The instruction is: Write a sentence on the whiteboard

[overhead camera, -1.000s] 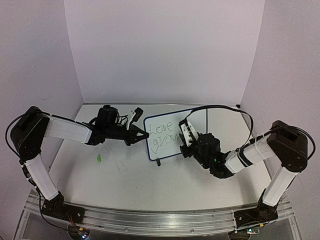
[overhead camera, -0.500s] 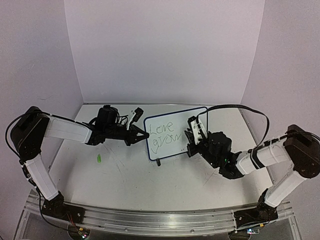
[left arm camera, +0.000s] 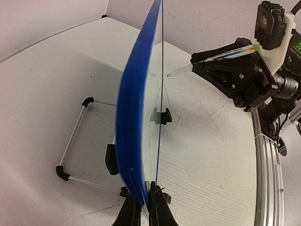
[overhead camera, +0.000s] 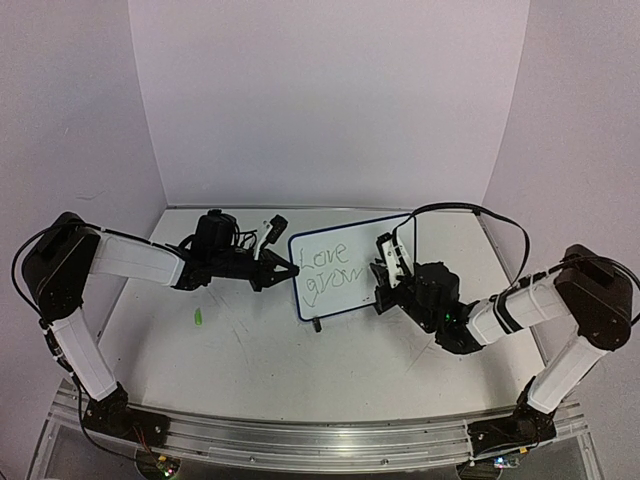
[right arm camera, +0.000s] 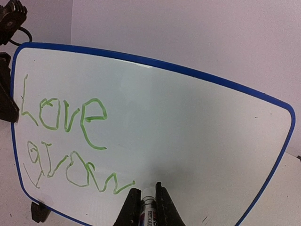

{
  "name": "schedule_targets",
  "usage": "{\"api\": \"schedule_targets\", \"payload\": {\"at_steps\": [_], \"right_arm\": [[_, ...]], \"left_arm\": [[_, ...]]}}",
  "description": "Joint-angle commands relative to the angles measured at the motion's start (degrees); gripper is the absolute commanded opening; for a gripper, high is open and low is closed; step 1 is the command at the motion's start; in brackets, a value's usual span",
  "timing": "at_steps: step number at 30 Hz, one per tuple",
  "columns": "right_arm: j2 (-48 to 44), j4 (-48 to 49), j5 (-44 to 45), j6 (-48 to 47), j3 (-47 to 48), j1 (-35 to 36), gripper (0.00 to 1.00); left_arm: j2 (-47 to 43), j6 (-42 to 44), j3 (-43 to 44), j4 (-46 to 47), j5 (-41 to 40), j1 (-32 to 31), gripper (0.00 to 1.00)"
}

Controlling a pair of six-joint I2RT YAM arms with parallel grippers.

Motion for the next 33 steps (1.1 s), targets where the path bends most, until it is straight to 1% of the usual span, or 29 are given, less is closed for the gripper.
{"api": "schedule_targets", "payload": {"at_steps": [1,10,21,33], "right_arm": [[1.3,2.1,0.4,-0.1,2.7,-0.1,0.00],[2.4,2.5,2.3,-1.8,4.0,-0.2,0.00],[4.8,1.9,-0.1,-2.3,5.9,-0.1,0.00],[4.5,0.8,-1.0,-0.3,4.0,0.5,0.00]], "left_arm": [[1.7,4.5,0.8,-3.1,-4.1,0.4,0.00],[1.3,4.5,0.5,-3.1,-4.2,0.4,0.00],[1.2,4.6,0.5,-3.1,-4.1,0.4,0.00],[1.0,4.6,0.6,-3.1,-4.2,0.4,0.00]]}}
